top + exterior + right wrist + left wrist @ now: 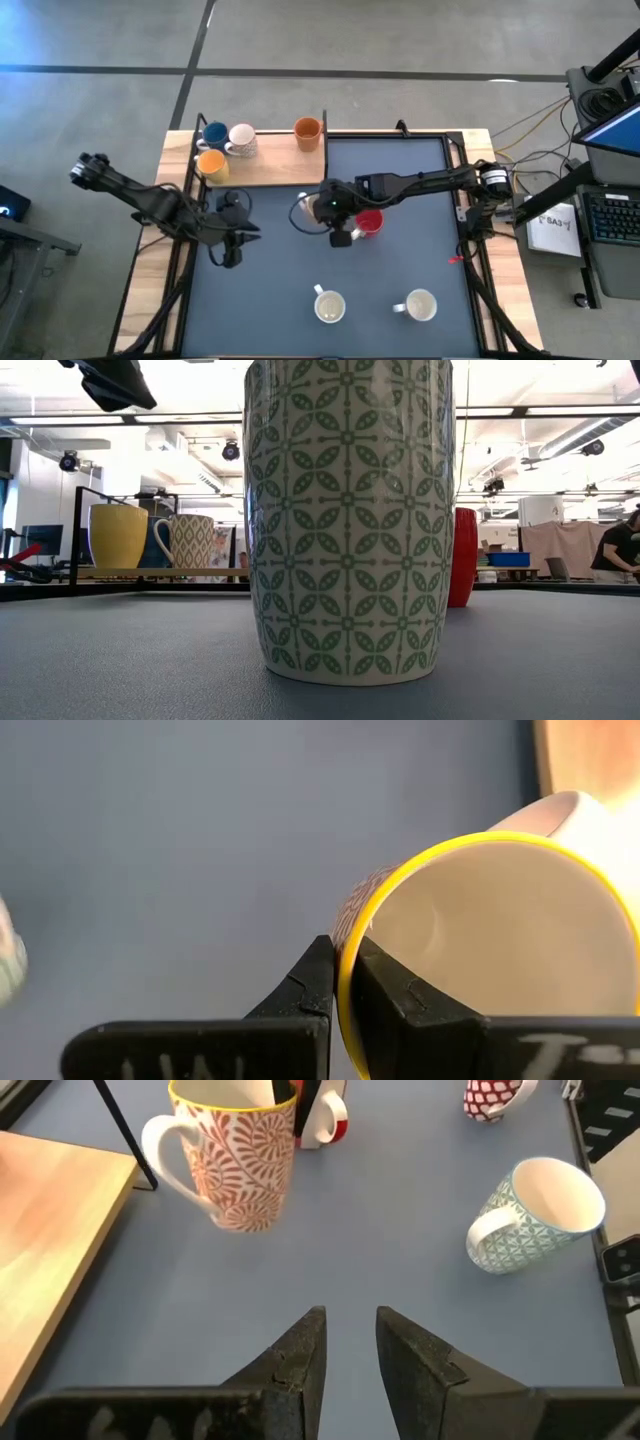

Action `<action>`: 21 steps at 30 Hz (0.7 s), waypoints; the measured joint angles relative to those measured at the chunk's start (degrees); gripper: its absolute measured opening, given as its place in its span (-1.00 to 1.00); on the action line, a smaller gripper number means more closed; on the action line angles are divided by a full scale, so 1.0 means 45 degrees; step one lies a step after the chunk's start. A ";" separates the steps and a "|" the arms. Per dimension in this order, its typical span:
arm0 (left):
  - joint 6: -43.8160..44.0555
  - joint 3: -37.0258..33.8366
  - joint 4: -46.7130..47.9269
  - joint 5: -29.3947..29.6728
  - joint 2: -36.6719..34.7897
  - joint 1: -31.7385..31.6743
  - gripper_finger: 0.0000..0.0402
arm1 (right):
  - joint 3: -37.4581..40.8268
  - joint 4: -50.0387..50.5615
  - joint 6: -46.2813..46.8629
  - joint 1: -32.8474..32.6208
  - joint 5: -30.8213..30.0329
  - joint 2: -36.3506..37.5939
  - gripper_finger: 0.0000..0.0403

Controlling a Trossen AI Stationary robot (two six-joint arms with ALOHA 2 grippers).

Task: Place coffee mugs
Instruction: Move the brown patterned mug to the top left

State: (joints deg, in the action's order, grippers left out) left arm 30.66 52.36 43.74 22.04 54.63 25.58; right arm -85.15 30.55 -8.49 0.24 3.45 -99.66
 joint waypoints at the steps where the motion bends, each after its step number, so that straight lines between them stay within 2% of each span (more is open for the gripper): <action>1: -0.0019 0.0000 0.0059 0.0002 -0.0060 0.0000 -0.64 | -0.0035 -0.0281 0.0076 0.0007 0.0005 0.0000 -0.93; 17: -0.0374 0.0000 0.0789 0.0016 -0.0584 -0.0003 -0.64 | -0.0590 -0.2607 0.4068 0.1623 -0.0137 0.0024 -0.93; 21: -0.0520 0.0000 0.0972 0.0019 -0.0626 0.0000 -0.64 | -0.0590 -0.2835 0.4028 0.1952 -0.0148 0.0022 -0.93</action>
State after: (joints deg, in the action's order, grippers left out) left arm 28.31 52.36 48.12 22.13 51.81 25.58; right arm -87.81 17.79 9.64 9.03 2.78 -99.56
